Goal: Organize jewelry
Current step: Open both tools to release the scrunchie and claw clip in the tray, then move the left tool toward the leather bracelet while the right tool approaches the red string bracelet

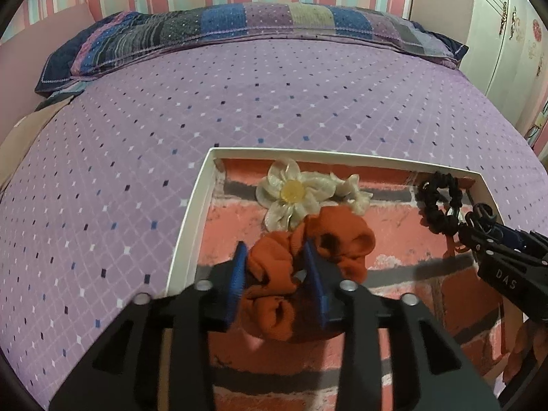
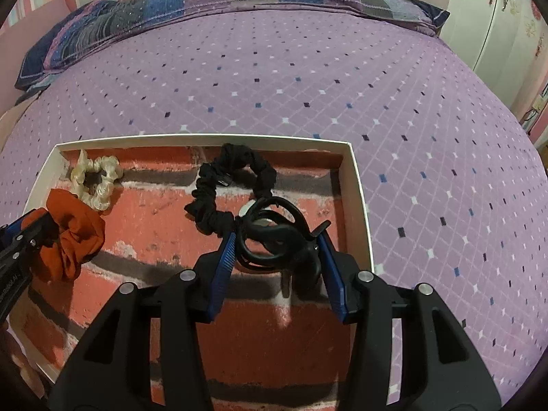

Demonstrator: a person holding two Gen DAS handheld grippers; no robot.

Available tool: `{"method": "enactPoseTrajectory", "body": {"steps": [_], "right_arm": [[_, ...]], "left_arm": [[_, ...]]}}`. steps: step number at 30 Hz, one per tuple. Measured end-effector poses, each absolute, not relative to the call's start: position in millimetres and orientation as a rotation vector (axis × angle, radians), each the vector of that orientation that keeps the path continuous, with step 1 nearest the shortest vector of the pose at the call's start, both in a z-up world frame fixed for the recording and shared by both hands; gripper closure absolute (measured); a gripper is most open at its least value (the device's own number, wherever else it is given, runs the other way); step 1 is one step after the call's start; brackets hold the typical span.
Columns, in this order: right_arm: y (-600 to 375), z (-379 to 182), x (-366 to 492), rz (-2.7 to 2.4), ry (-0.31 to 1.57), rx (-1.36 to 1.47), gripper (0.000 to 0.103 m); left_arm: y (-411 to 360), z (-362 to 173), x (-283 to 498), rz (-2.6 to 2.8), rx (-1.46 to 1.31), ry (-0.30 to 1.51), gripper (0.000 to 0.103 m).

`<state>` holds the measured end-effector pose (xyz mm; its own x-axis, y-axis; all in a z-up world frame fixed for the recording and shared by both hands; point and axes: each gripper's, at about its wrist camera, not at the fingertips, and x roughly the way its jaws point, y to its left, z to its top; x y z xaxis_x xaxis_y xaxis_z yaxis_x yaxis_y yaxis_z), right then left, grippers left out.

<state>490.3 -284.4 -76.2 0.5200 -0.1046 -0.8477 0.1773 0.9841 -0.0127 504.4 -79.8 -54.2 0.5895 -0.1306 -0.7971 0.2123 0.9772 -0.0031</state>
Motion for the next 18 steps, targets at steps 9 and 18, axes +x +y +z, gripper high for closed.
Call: {"method": "enactPoseTrajectory", "body": {"steps": [9,18], "right_arm": [[-286,-42,465,-0.079,0.939,0.126,0.030],[-284,39,374,-0.025,0.800,0.068,0.005]], "left_arm": [[-63,-8,473,-0.214,0.097,0.836,0.034],[-4,81,376,-0.195,0.076,0.653,0.009]]}}
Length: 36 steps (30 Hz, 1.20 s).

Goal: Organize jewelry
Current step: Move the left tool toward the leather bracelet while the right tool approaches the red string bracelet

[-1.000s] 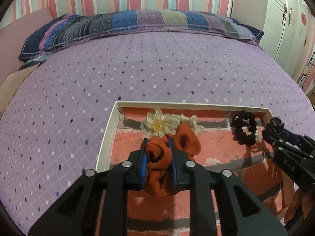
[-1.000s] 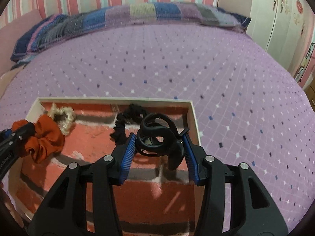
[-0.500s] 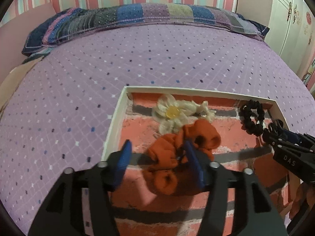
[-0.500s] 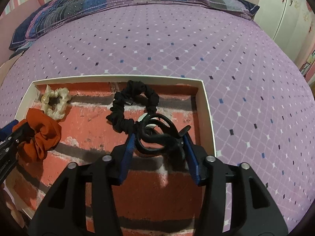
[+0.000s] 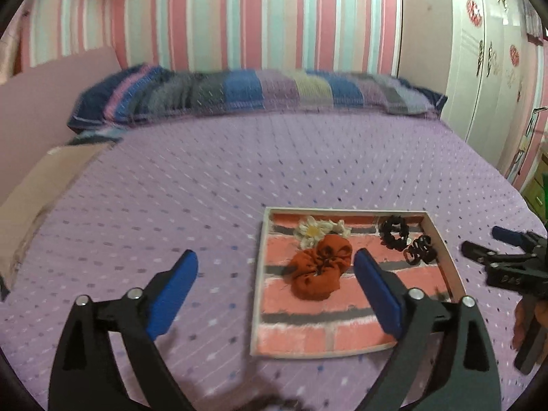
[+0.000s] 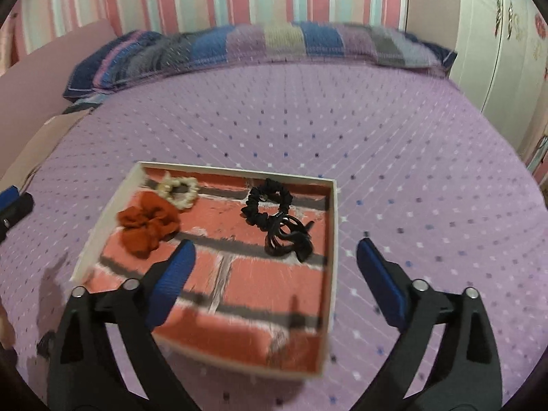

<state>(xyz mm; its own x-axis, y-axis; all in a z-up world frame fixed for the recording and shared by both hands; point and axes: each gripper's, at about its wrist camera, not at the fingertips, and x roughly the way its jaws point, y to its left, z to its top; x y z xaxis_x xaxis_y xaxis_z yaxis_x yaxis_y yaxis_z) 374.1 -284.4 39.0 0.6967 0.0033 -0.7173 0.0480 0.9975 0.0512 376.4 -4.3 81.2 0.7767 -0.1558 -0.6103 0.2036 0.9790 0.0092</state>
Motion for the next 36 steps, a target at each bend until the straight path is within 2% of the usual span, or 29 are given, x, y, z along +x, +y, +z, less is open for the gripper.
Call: {"method": "enactPoseTrajectory", "body": {"steps": [7,15,26,36], "right_arm": [[-290,80,282,-0.038,0.685,0.077,0.004],[-288,60,198,-0.161,0.604,0.053,0.004],[-254,9,154,-0.184,0.534,0.001,0.004],[-243,-27,162,-0.198,0.562,0.056,0.004]], "left_arm": [[46,119,282,-0.155,0.035,0.541,0.004],[89,109,212,-0.101,-0.045,0.527,0.004],[142,49,192,-0.009,-0.146,0.592,0.004],[138,1,213,-0.050,-0.096,0.690,0.004]]}}
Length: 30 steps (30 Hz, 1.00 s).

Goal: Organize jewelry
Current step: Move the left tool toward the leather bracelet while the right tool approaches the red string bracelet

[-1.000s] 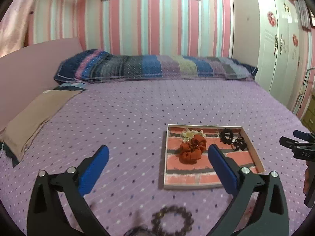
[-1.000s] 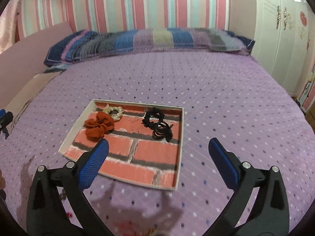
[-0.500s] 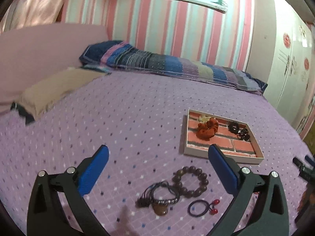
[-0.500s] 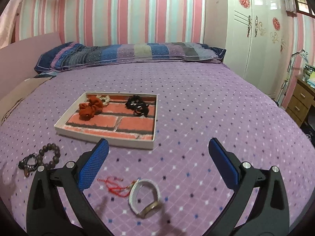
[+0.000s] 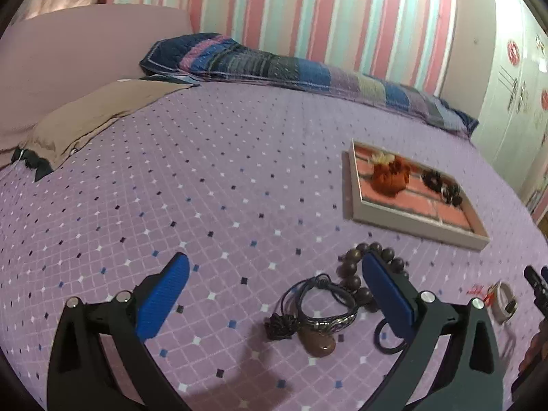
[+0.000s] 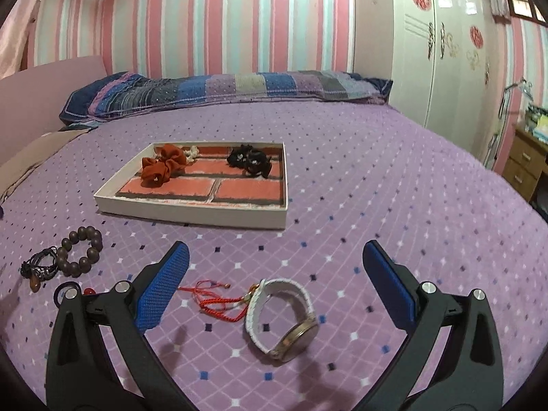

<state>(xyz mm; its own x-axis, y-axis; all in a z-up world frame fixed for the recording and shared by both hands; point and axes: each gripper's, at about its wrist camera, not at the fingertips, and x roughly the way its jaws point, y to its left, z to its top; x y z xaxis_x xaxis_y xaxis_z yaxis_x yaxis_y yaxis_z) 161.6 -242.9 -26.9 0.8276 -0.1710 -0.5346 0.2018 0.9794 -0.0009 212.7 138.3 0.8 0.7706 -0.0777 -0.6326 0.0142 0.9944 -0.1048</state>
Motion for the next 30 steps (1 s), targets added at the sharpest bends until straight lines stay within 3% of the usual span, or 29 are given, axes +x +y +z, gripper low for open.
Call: {"method": "enactPoseTrajectory", "body": {"steps": [10,20,25,27,30], "right_arm": [[-198,-59,168,-0.190,0.607,-0.003,0.005],[-192,-82,188,-0.155,0.696,0.015,0.029],[-193,-88,194,-0.161,0.725,0.012,0.036],[-194,-90,197,-0.155,0.740,0.015,0.047],[-197,-90,198,-0.149,0.745,0.036,0.050]], "left_arm": [[115,-38,222,-0.119,0.014,0.730,0.005],[111,-63,238,-0.192,0.012,0.778,0.006],[105,-73,245,-0.208,0.048,0.813,0.021],[104,-76,248,-0.225,0.040,0.824,0.026],[108,-78,254,-0.222,0.023,0.837,0.032]]}}
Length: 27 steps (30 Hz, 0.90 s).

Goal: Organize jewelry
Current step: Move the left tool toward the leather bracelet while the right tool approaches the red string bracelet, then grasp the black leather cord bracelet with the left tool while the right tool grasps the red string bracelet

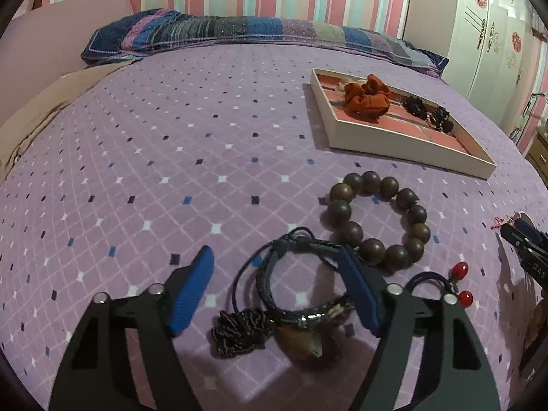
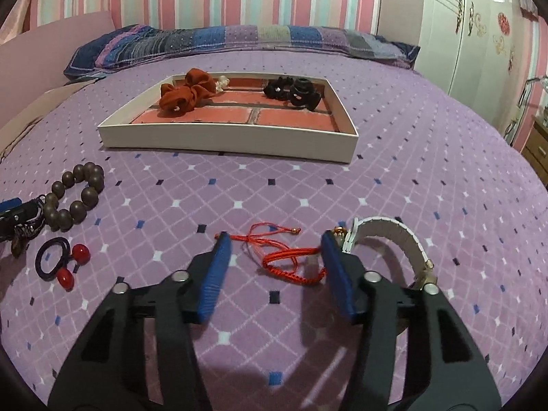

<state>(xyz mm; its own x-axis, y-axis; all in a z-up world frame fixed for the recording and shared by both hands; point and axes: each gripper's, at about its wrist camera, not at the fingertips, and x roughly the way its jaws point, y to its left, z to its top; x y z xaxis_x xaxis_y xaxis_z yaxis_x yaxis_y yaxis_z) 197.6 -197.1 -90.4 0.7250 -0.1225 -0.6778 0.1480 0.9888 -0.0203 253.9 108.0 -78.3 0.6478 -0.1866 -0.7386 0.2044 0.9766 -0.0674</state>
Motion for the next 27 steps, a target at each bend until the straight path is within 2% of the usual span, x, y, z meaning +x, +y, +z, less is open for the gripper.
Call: {"method": "enactPoseTrajectory", "body": {"steps": [6,10,12,13,15,17,21,27], "right_arm": [[-196.4,-94.5,200.7,-0.141,0.767,0.032,0.060],[-199.0,-97.3,202.9,-0.131,0.782,0.049,0.065],[-199.8,-97.9,203.2,-0.127,0.785,0.055,0.069],[-199.1,-97.7,203.0,-0.126,0.785,0.054,0.070],[-197.8,-97.4,203.0,-0.123,0.782,0.047,0.077],[-197.5,-97.3,202.7,-0.120,0.780,0.047,0.081],[-200.3,-97.0,202.6,-0.109,0.780,0.066,0.089],[-200.2,-96.2,202.0,-0.098,0.778,0.072,0.096]], "left_arm": [[112.6,-81.0,258.0,-0.224,-0.004,0.851,0.038],[112.1,-80.6,256.3,-0.238,-0.002,0.850,0.056],[110.5,-80.3,255.7,-0.246,0.003,0.851,0.062],[109.2,-80.0,255.2,-0.251,0.005,0.851,0.069],[107.3,-79.7,254.9,-0.265,0.003,0.852,0.075],[106.1,-79.8,254.5,-0.261,0.010,0.850,0.076],[107.9,-79.5,256.5,-0.253,-0.003,0.847,0.090],[108.8,-78.1,256.9,-0.257,-0.012,0.842,0.090]]}}
